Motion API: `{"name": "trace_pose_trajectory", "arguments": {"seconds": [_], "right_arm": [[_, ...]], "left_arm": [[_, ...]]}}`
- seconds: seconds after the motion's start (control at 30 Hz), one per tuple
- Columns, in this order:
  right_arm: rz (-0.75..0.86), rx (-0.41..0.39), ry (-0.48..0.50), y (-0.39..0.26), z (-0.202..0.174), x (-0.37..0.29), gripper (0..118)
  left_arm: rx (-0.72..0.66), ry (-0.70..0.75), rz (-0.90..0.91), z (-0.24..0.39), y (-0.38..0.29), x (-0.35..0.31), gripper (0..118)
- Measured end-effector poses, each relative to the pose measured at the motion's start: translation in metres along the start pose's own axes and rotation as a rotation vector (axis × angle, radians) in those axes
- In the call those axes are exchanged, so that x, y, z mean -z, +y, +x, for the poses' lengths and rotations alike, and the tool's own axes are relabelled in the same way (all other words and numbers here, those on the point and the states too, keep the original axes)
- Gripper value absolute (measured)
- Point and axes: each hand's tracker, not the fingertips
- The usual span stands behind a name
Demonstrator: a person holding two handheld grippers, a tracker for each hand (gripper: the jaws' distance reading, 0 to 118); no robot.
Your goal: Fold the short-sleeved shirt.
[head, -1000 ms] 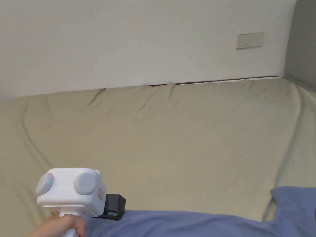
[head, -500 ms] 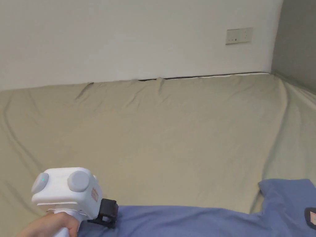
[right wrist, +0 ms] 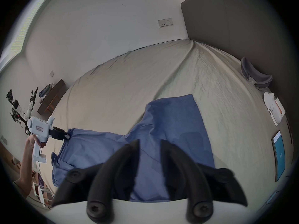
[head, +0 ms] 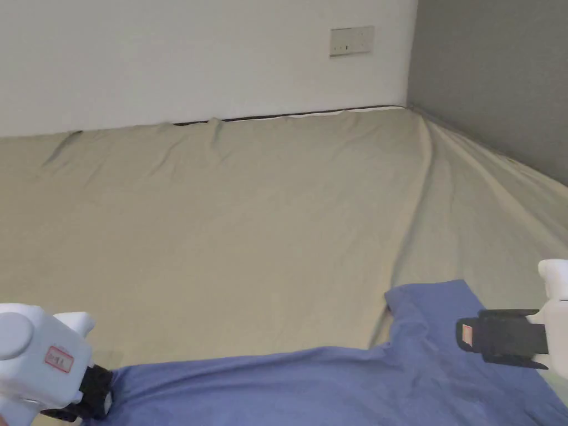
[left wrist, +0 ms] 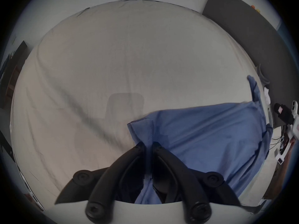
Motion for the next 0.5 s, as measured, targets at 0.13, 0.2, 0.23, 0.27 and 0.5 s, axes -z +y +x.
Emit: {"name": "trace_pose_trajectory", "arguments": {"seconds": [0.13, 0.2, 0.23, 0.27, 0.5], "right_arm": [[-0.021, -0.033, -0.114, 0.006, 0.012, 0.011, 113], [-0.077, -0.095, -0.194, 0.01, 0.018, 0.027, 113], [-0.116, -0.107, -0.232, 0.012, 0.022, 0.037, 113], [-0.155, -0.107, -0.263, 0.012, 0.024, 0.049, 113], [-0.255, -0.1, -0.271, 0.007, 0.033, 0.102, 90]], "left_arm": [[-0.009, -0.009, 0.015, 0.001, -0.001, -0.002, 8], [-0.03, -0.012, 0.017, -0.002, 0.0, -0.003, 8], [-0.029, -0.008, 0.019, 0.003, -0.003, -0.003, 8], [-0.022, 0.001, 0.019, 0.006, -0.004, -0.001, 8], [-0.096, -0.016, 0.042, -0.004, -0.006, 0.002, 8]]}}
